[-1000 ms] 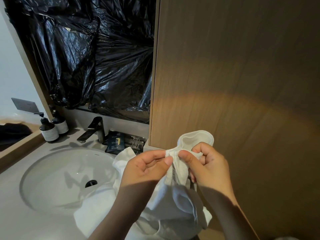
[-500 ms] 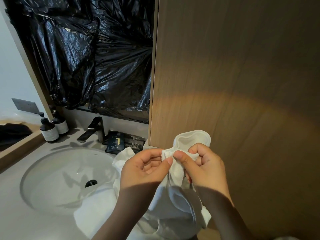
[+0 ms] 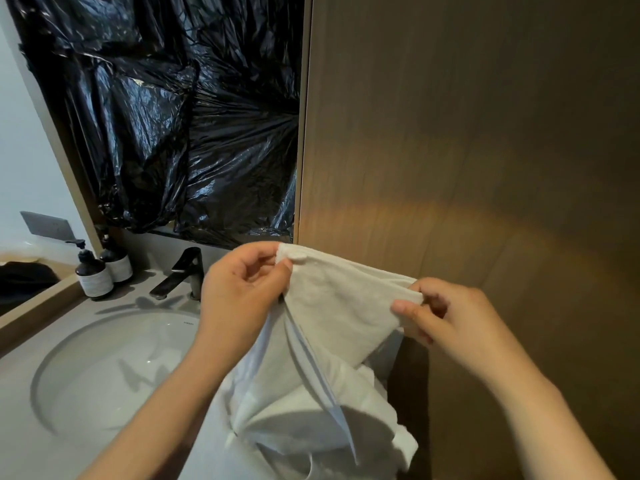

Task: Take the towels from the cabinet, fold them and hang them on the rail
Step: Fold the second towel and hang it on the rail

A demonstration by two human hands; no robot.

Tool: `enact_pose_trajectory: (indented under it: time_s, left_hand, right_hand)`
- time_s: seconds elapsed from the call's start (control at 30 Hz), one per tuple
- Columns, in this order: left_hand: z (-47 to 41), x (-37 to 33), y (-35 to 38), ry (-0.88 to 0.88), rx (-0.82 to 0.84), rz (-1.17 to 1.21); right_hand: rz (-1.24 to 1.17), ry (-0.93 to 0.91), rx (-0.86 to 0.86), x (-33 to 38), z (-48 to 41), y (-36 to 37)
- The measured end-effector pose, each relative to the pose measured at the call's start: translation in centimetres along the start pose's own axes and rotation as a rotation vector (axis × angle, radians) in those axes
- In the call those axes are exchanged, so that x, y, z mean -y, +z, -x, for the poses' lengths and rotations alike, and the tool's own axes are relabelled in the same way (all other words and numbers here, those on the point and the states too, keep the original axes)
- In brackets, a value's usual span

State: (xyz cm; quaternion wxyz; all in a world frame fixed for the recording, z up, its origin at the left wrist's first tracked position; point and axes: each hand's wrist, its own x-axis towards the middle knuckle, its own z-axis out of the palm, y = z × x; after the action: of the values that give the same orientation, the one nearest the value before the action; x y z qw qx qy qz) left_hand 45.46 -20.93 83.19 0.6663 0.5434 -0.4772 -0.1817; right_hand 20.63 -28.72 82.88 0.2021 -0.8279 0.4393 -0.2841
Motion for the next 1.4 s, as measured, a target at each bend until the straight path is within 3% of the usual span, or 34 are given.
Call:
enact_pose_trajectory:
  time_s: [0.17, 0.33, 0.5, 0.83, 1.03, 1.17, 1.4]
  left_hand:
    - [-3.2, -2.1, 0.0, 0.112, -0.024, -0.060]
    - [-6.6, -5.5, -0.5, 0.256, -0.064, -0.075]
    - [-8.7, -7.8, -1.4, 0.329, -0.076, 0.003]
    - [-8.4, -7.7, -2.8, 0.339, -0.111, 0.041]
    - [-7.3, -7.6, -2.4, 0.290, -0.035, 0.122]
    - [-6.8, -8.1, -1.6, 0.319, 0.012, 0.123]
    - [-5.9, -7.9, -0.5, 0.298, 0.165, 0.170]
  right_hand:
    - [0.212, -0.189, -0.196, 2.0, -2.9, -3.4]
    - [0.061, -0.244, -0.378, 5.4, -5.4, -6.4]
    - [-0.067, -0.269, -0.434, 7.8, -6.8, -7.6]
    - [-0.238, -0.278, -0.373, 8.2, -7.5, -7.3]
    - [-0.145, -0.235, -0.195, 7.8, -6.4, -7.3]
    - [-0.276, -0.231, -0.086, 9.1, -5.8, -6.7]
    - [-0.352, -0.346, -0.078, 12.2, -6.2, -4.2]
